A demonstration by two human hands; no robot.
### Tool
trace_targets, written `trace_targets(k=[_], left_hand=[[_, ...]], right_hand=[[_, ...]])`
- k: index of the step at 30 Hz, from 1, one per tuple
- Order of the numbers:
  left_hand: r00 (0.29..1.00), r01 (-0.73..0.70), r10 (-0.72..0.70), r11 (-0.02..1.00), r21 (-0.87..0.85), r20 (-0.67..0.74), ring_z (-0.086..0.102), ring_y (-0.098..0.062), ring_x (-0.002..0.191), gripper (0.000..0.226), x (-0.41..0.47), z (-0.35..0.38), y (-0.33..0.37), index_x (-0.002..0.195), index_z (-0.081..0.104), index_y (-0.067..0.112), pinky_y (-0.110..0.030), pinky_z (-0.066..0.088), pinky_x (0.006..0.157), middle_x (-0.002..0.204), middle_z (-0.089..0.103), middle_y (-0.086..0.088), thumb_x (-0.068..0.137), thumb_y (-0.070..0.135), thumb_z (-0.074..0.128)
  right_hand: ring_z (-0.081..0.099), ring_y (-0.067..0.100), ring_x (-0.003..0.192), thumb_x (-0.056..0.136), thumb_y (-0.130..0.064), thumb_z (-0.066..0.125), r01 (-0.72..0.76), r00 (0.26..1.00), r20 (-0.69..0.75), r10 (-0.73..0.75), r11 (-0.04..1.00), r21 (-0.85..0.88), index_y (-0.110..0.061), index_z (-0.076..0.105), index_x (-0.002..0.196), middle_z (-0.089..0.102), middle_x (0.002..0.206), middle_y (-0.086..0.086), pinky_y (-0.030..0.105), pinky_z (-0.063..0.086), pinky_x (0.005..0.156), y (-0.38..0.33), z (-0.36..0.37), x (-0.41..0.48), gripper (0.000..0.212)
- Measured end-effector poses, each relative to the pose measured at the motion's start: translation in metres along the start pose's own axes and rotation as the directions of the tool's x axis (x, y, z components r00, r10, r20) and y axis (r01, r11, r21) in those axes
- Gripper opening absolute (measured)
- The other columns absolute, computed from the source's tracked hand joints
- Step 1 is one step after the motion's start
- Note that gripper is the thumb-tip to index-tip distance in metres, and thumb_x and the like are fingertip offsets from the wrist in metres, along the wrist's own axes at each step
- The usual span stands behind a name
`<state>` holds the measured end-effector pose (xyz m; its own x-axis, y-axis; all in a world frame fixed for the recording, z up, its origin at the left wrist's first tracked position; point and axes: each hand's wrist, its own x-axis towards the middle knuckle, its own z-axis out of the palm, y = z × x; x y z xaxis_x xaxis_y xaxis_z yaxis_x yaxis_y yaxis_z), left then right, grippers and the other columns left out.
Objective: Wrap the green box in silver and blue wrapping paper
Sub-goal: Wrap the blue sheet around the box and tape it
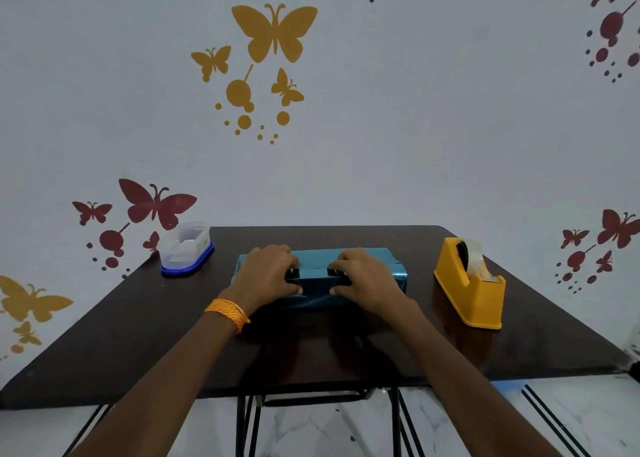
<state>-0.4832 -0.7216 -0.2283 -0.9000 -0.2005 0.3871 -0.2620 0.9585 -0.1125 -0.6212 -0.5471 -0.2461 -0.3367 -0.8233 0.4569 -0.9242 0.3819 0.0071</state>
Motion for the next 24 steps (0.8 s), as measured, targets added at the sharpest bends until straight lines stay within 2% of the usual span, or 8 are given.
trace_targets(k=[3,6,9,12,16,18,20,24], left_hand=[[1.0,0.006,-0.006,1.0,0.002,-0.012,0.054,-0.015,0.098,0.06,-0.001,0.001,0.001,0.112,0.064,0.026,-0.035,0.042,0.082,0.106,0.059,0.006,0.072,0.071,0.067],[0.99,-0.003,-0.012,0.994,-0.105,-0.137,0.056,-0.014,0.093,0.063,0.002,-0.002,0.019,0.106,0.067,0.025,-0.033,0.039,0.077,0.099,0.062,0.007,0.071,0.077,0.062],[0.973,-0.049,-0.048,0.914,-0.403,-0.225,0.059,-0.009,0.079,0.035,0.014,-0.006,0.061,0.092,0.072,0.02,-0.026,0.044,0.069,0.087,0.064,0.007,0.078,0.052,0.074],[0.985,-0.086,-0.037,0.742,-0.664,-0.169,0.061,-0.003,0.071,0.013,0.029,-0.002,0.12,0.087,0.075,0.016,-0.023,0.05,0.068,0.078,0.067,0.008,0.079,0.026,0.078],[0.995,-0.097,0.062,0.589,-0.802,-0.075,0.065,-0.01,0.078,0.023,0.053,0.016,0.205,0.098,0.074,0.011,-0.025,0.053,0.073,0.085,0.071,0.001,0.078,0.022,0.08],[0.995,-0.066,0.095,0.551,-0.832,-0.015,0.064,-0.013,0.086,0.041,0.064,0.025,0.238,0.11,0.07,0.008,-0.026,0.052,0.077,0.094,0.069,-0.002,0.076,0.027,0.083],[0.999,-0.004,0.038,0.522,-0.853,0.019,0.062,-0.015,0.09,0.049,0.075,0.034,0.265,0.112,0.066,0.01,-0.024,0.05,0.075,0.1,0.067,-0.003,0.072,0.028,0.086],[0.989,0.088,-0.146,0.448,-0.89,0.024,0.062,-0.015,0.084,0.045,0.088,0.05,0.281,0.099,0.066,0.01,-0.02,0.047,0.067,0.093,0.067,-0.004,0.063,0.022,0.092]], right_hand=[[0.052,0.016,0.112,0.083,-0.049,0.074,-0.021,0.999,-0.024,0.022,0.998,0.056,-0.024,0.065,0.125,0.061,0.121,-0.005,0.031,0.046,0.09,0.001,-0.001,-0.007,0.049],[0.055,0.014,0.115,0.085,-0.052,0.07,-0.082,0.99,-0.099,0.1,0.981,0.173,-0.023,0.067,0.123,0.065,0.122,-0.005,0.034,0.048,0.094,0.008,-0.011,-0.02,0.048],[0.06,0.014,0.105,0.092,-0.036,0.066,-0.207,0.939,-0.222,0.265,0.945,0.252,-0.022,0.071,0.113,0.07,0.11,-0.006,0.033,0.053,0.084,0.025,-0.028,-0.036,0.025],[0.067,0.014,0.09,0.093,-0.021,0.064,-0.383,0.803,-0.345,0.485,0.865,0.324,-0.018,0.076,0.099,0.075,0.097,-0.002,0.032,0.053,0.073,0.046,-0.05,-0.061,0.014],[0.065,0.023,0.087,0.092,-0.02,0.063,-0.609,0.538,-0.465,0.703,0.705,0.362,-0.014,0.073,0.094,0.073,0.093,0.004,0.033,0.05,0.072,0.09,-0.074,-0.109,0.012],[0.062,0.021,0.082,0.093,-0.021,0.063,-0.661,0.49,-0.459,0.741,0.659,0.358,-0.01,0.073,0.096,0.071,0.093,0.006,0.028,0.045,0.065,0.108,-0.078,-0.126,0.015],[0.054,0.015,0.074,0.095,-0.026,0.063,-0.7,0.462,-0.383,0.8,0.594,0.397,-0.01,0.071,0.09,0.064,0.084,0.001,0.023,0.034,0.057,0.122,-0.082,-0.138,0.018],[0.037,0.012,0.051,0.097,-0.03,0.06,-0.684,0.482,-0.187,0.856,0.501,0.53,-0.016,0.042,0.052,0.04,0.052,-0.002,0.027,0.029,0.054,0.138,-0.081,-0.145,0.051]])
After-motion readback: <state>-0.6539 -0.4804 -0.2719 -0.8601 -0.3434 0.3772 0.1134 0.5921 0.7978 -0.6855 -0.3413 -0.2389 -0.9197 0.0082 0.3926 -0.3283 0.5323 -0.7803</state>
